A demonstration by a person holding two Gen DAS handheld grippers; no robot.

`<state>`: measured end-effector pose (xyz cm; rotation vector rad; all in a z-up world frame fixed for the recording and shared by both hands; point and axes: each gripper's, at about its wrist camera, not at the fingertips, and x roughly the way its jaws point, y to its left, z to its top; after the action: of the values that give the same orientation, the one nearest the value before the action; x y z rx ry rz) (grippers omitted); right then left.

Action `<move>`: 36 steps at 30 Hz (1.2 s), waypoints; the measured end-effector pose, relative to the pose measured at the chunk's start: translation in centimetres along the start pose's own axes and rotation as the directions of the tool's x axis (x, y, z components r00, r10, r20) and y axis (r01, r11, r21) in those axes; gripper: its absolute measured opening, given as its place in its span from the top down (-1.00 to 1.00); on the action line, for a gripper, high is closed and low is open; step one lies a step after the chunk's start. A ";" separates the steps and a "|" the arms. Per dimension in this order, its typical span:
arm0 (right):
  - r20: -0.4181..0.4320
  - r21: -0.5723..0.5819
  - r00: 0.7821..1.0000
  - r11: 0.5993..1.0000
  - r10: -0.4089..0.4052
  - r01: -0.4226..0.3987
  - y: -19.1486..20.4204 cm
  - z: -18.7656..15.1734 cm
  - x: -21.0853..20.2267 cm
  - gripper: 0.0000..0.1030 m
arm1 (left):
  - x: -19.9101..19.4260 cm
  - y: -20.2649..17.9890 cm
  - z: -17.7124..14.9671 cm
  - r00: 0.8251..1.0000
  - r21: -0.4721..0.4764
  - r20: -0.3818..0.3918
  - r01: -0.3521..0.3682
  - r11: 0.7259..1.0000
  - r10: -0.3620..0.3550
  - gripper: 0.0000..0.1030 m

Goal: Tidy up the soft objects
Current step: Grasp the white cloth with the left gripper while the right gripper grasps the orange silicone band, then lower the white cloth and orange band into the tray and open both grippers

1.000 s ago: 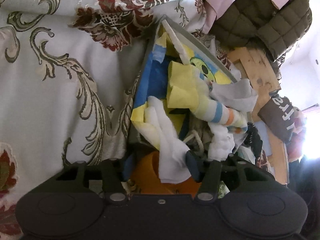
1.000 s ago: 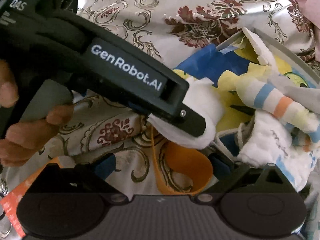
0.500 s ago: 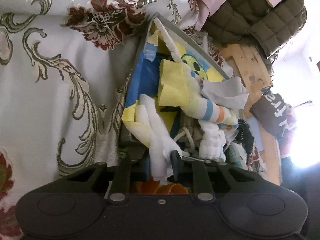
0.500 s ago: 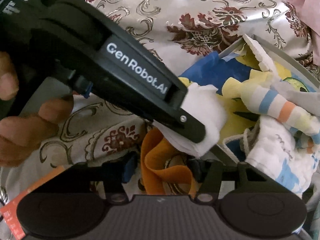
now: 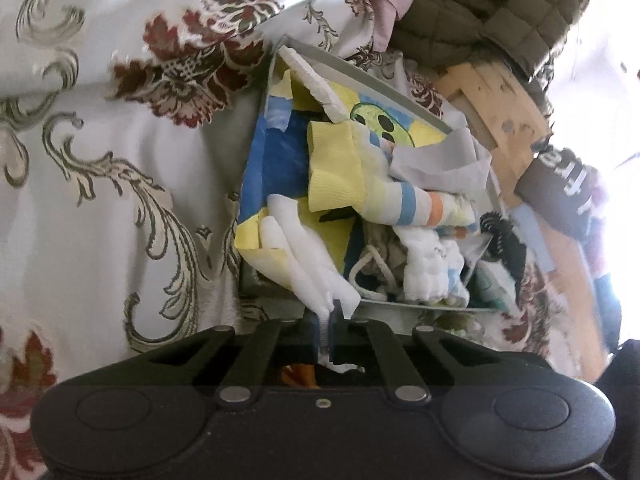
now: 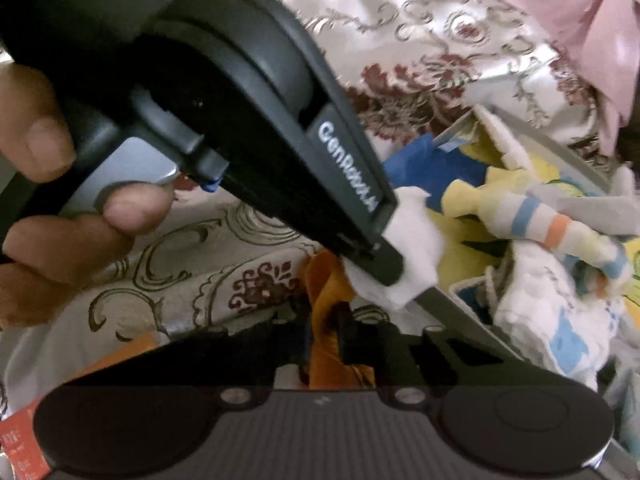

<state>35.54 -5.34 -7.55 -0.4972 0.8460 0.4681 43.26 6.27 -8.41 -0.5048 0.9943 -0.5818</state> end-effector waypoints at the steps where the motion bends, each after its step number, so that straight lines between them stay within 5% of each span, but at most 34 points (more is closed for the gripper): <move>1: 0.013 0.007 1.000 1.000 -0.002 0.002 0.0 -0.2 -0.4 0.83 | -0.3 -0.4 0.0 1.000 0.022 0.001 -0.013 1.000 0.013 0.95; 7: 0.082 0.047 0.997 0.999 -0.009 0.005 0.0 -1.4 -2.5 0.88 | -2.4 -2.7 -0.2 0.992 0.158 0.047 -0.124 0.980 0.118 0.95; 12: 0.171 0.155 0.985 0.988 -0.013 -0.014 -1.9 -2.3 -3.3 0.87 | -3.9 -3.1 -0.3 0.988 0.135 0.119 -0.118 0.984 0.102 0.95; 20: 0.306 0.232 0.952 0.971 -0.026 -0.049 -5.2 -2.5 -5.3 0.87 | -3.8 -4.3 -0.3 0.964 0.184 0.198 -0.214 0.959 0.177 0.95; 26: 0.400 0.277 0.913 0.960 -0.073 -0.045 -8.8 -1.0 -6.9 0.87 | -2.9 -6.8 1.7 0.955 0.316 0.212 -0.269 0.910 0.209 0.94; 30: 0.449 0.322 0.892 0.941 -0.056 -0.104 -12.1 0.5 -6.4 0.87 | -1.2 -8.5 3.0 0.970 0.385 0.169 -0.228 0.894 0.175 0.92; 36: 0.428 0.407 0.903 0.901 -0.044 -0.149 -16.2 1.6 -4.6 0.84 | 1.2 -9.5 2.9 0.973 0.416 0.141 -0.226 0.881 0.182 0.92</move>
<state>43.06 -18.10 0.65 0.0483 0.5105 0.4032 44.24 -1.14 -1.83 -0.0313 0.7815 -0.5596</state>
